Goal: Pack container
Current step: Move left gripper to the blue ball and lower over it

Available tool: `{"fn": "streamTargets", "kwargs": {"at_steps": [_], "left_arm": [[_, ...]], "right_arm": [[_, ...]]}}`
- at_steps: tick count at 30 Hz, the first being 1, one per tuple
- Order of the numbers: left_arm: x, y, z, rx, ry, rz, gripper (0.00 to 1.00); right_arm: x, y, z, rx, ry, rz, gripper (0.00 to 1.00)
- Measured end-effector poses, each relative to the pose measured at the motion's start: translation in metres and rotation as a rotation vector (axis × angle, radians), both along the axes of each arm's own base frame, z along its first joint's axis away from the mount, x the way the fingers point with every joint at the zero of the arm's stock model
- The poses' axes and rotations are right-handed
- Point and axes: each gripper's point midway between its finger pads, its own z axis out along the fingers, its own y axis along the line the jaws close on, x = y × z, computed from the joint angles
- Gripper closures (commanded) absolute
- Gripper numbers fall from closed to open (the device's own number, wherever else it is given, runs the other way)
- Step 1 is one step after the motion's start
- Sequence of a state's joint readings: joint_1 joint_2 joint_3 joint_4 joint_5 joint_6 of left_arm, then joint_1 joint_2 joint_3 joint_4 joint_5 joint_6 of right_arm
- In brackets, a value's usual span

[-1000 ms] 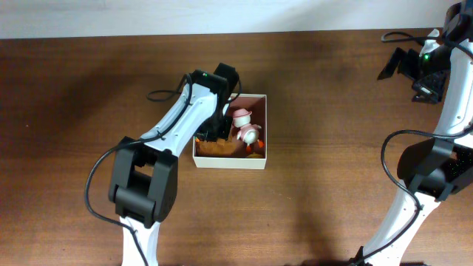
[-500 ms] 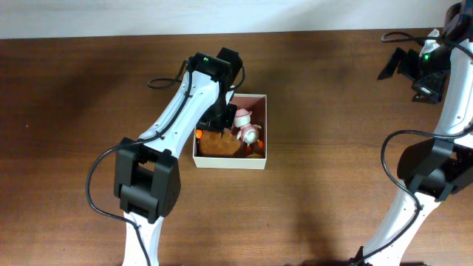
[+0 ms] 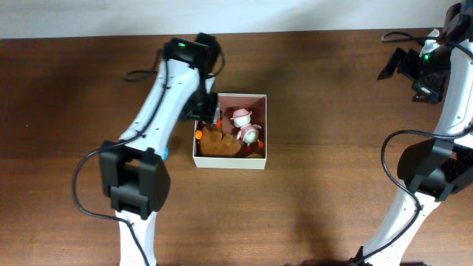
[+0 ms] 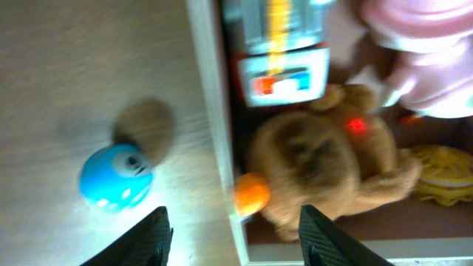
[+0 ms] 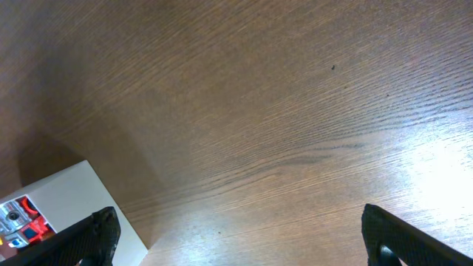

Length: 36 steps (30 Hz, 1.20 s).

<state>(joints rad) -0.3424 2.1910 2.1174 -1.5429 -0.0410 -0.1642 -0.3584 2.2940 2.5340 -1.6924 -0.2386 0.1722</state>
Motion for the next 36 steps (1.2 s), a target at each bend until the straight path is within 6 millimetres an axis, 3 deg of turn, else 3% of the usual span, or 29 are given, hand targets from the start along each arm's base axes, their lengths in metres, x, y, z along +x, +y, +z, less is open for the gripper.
{"fn": "streamTargets", "kwargs": {"at_steps": [7,12,24,32,36], "left_arm": [[-0.005,0.049,0.032,-0.002,-0.016,0.117,0.42],[-0.004,0.064,0.039,0.024,-0.045,0.15,0.42],[-0.012,0.083,-0.041,0.028,0.032,0.238,0.41],[-0.008,0.109,-0.06,-0.042,0.035,0.245,0.39],[-0.014,0.111,-0.075,-0.063,0.053,0.235,0.39]], "right_arm": [[0.0,0.0,0.0,0.0,-0.001,0.0,0.01],[0.0,0.0,0.0,0.0,0.0,0.0,0.01],[0.0,0.0,0.0,0.0,0.0,0.0,0.01],[0.0,0.0,0.0,0.0,-0.001,0.0,0.01],[0.0,0.0,0.0,0.0,0.0,0.0,0.01]]}}
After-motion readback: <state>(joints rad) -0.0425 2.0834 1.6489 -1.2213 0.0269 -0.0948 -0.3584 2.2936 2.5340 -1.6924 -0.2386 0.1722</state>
